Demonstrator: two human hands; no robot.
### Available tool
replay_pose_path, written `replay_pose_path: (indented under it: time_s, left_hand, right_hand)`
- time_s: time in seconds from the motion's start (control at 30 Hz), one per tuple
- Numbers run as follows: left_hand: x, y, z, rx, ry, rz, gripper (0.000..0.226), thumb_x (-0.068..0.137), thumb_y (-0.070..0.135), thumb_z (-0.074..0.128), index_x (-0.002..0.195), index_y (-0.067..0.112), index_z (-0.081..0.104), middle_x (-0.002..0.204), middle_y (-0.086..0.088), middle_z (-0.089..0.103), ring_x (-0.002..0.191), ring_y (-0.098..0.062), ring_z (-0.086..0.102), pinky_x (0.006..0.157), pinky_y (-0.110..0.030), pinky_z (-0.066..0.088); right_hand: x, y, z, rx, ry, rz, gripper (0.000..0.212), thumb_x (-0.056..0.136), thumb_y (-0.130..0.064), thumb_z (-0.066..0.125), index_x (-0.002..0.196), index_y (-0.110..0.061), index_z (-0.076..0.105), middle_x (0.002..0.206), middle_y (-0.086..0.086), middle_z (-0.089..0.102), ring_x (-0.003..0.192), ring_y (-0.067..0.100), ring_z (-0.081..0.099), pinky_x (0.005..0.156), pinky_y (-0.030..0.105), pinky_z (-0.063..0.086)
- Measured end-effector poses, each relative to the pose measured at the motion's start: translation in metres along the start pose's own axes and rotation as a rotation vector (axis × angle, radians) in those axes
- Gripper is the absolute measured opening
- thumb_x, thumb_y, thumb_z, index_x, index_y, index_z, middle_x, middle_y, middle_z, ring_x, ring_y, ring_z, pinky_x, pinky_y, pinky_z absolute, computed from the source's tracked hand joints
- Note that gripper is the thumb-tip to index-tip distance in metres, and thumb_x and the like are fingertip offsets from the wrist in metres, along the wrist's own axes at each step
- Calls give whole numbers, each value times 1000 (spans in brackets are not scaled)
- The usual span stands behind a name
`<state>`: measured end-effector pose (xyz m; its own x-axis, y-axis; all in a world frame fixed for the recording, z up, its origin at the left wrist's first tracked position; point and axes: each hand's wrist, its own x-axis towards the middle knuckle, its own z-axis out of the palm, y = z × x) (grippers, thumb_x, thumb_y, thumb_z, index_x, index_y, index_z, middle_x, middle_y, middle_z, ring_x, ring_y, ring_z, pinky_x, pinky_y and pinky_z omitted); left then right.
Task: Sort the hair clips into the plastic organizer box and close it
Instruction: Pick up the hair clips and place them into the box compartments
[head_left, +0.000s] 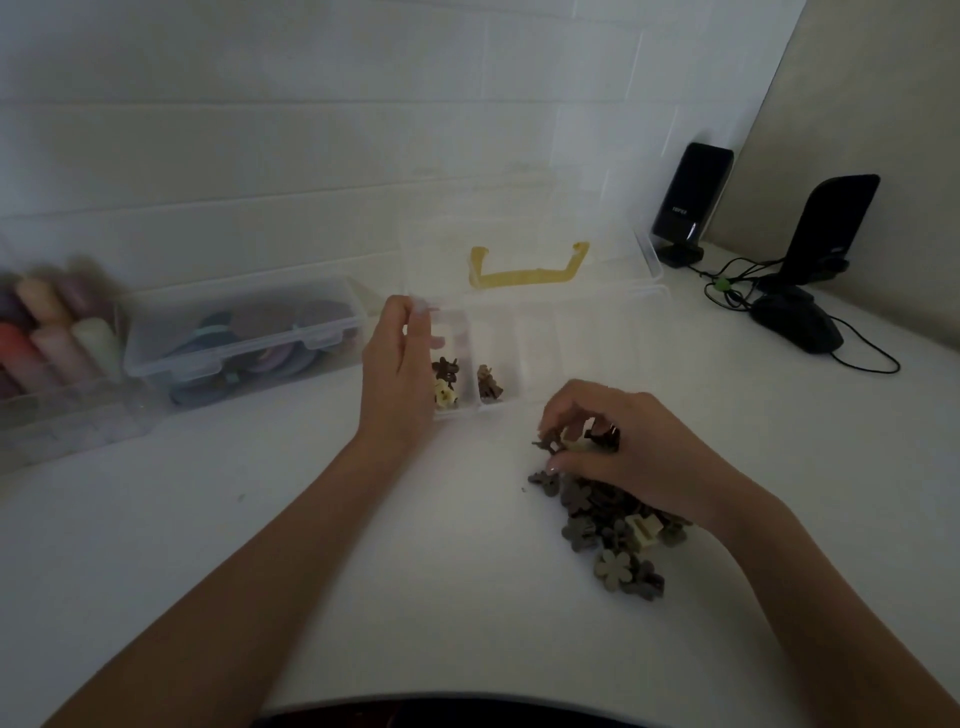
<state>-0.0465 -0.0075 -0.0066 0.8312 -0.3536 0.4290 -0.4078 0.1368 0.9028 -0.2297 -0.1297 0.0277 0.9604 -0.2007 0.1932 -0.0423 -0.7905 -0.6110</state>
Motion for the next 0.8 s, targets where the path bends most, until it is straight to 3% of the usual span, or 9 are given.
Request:
replay_pose_path:
  time_s: [0.1,0.17,0.27,0.37,0.5,0.67,0.8]
  left_hand:
    - [0,0,0,6,-2,-2,21,100,34,34,85,33,49,93,16,59,81,-8,64,81,-54,50]
    - [0,0,0,5,0,0,21,100,33,34,85,32,49,93,15,59,81,-7,63,81,-53,51]
    - [0,0,0,5,1,7,21,100,33,34,84,34,49,93,16,60,80,-6,63,81,-52,51]
    - [1,0,0,10,1,14,20,100,33,35,85,32,48,93,16,60,80,-7,62,77,-48,52]
    - [0,3,1,-3,1,50,22,101,25,34,85,29,47,90,13,57,84,-15,60,73,-32,51]
    - [0,2,1,-15,9,60,21,101,27,35,85,26,49,85,6,56,84,-25,59,72,-27,50]
    - [0,1,1,-19,8,60,26,100,31,35,91,12,51,87,-5,57,87,-28,61,72,-31,53]
  right_hand:
    - [1,-2,1,75,90,26,34,69,-23,81,86,-28,52,80,-10,63,68,6,54,64,15,45]
    - [2,-3,1,80,123,11,28,67,-25,81,82,-25,57,76,-9,63,62,6,51,60,16,44]
    - [3,-3,2,122,166,-20,20,69,-20,80,84,-24,67,81,-11,64,72,5,59,68,15,48]
    - [3,-3,3,174,178,-59,26,75,-12,75,98,-22,71,93,-8,62,83,6,63,77,17,51]
    - [5,-3,6,273,207,-74,39,77,-1,73,109,-21,64,92,-8,64,89,12,64,72,22,53]
    - [13,-8,13,405,211,-146,34,77,4,71,102,-14,57,98,-1,67,94,21,67,82,35,54]
    - [26,-26,15,272,270,-185,23,77,-2,73,93,-11,58,99,-4,71,95,13,66,81,31,54]
